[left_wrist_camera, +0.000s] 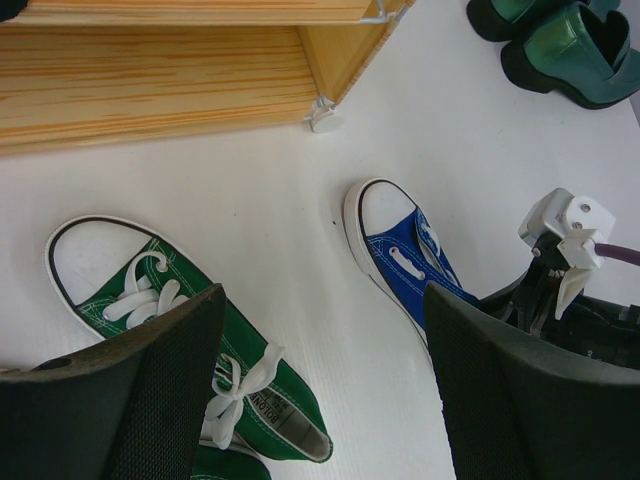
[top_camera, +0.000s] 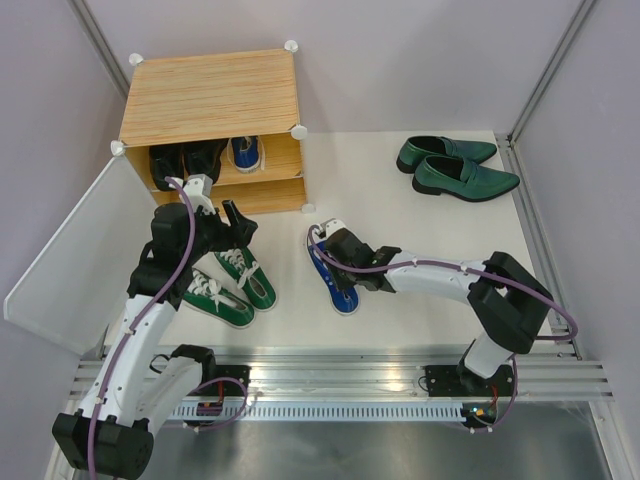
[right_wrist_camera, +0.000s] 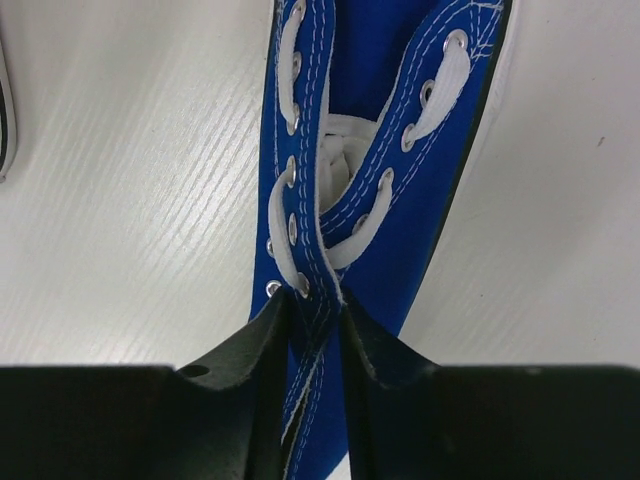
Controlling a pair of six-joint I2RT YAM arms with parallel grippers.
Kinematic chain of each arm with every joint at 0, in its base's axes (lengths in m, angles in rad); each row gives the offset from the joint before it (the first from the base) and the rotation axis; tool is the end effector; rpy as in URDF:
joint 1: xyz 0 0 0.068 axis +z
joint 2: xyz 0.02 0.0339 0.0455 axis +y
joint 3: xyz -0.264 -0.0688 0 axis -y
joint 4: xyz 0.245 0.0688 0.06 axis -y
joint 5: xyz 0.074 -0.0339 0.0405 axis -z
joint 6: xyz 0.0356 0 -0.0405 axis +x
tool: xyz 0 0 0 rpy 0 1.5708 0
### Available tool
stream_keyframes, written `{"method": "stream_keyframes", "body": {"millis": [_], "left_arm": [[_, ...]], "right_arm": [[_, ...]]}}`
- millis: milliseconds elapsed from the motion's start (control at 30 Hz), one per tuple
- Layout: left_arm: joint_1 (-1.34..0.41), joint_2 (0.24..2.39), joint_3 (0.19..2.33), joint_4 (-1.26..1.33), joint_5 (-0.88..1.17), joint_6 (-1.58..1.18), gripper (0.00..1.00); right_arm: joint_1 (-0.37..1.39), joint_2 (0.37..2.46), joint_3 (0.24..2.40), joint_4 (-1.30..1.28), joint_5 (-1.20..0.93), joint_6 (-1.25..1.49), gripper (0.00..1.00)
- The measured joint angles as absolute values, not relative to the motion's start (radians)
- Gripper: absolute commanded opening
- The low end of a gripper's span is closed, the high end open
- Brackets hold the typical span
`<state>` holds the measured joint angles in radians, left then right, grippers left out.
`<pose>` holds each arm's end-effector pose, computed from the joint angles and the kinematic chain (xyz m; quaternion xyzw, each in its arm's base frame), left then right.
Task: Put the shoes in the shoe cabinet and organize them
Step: Pick up the shoe from the center of the board.
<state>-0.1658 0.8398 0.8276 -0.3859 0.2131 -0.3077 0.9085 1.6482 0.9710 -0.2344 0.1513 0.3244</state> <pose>0.1859 -0.0387 0.3249 0.0000 0.8303 -0.2152 0.5141 0.2107 0.2615 0.1836 -0.2482 0.9106 0.1282 0.3047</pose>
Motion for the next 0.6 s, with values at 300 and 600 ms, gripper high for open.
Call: {"method": "stream_keyframes", "body": {"millis": [300, 600], "left_arm": [[-0.166, 0.839, 0.828, -0.386, 0.213, -0.308, 0.82], [-0.166, 0.836, 0.828, -0.386, 0.213, -0.308, 0.82]], "right_arm": [[0.916, 1.654, 0.973, -0.227, 0.157, 0.343, 0.01], [0.912, 1.629, 0.991, -0.254, 0.155, 0.326, 0.01]]}}
